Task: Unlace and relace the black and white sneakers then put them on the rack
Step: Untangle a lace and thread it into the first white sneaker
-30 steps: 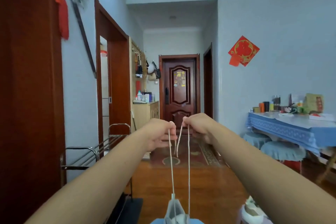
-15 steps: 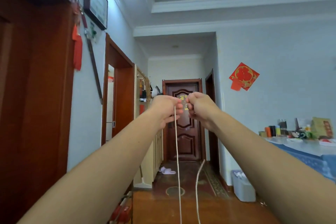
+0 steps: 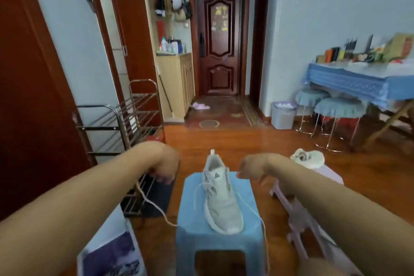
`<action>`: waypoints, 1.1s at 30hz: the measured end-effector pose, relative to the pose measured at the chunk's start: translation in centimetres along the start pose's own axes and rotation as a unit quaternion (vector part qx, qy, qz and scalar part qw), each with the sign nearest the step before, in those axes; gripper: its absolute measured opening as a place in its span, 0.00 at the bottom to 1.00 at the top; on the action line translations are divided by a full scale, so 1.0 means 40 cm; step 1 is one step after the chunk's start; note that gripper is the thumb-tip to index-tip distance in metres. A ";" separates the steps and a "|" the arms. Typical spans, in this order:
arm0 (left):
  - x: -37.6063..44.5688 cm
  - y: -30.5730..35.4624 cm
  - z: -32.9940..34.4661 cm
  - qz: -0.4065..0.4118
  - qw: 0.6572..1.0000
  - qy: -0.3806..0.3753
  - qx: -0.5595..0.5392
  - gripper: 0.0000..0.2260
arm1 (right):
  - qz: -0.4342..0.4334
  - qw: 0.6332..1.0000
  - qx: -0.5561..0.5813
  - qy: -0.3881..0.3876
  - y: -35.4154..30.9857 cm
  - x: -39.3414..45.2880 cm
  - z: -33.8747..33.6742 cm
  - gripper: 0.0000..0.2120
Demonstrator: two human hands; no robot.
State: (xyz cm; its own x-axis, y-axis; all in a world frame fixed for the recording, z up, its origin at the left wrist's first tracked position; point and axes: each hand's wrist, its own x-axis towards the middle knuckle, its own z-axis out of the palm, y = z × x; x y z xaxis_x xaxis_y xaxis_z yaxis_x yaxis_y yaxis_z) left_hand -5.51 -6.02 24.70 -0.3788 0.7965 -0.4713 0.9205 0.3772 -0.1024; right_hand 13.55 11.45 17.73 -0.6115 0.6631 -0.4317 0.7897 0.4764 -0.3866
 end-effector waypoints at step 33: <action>0.304 0.197 0.372 0.081 0.663 0.079 -0.740 0.10 | -0.187 0.852 0.111 0.475 0.261 0.049 0.136 0.09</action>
State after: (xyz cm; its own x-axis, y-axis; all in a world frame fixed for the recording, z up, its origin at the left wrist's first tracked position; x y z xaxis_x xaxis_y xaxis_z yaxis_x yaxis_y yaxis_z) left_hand -1.43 -0.38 5.11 -0.3984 0.8792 -0.2613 -0.1079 0.2380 0.9653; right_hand 20.31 14.60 8.40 -0.4179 0.7071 0.5705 0.4544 0.7064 -0.5427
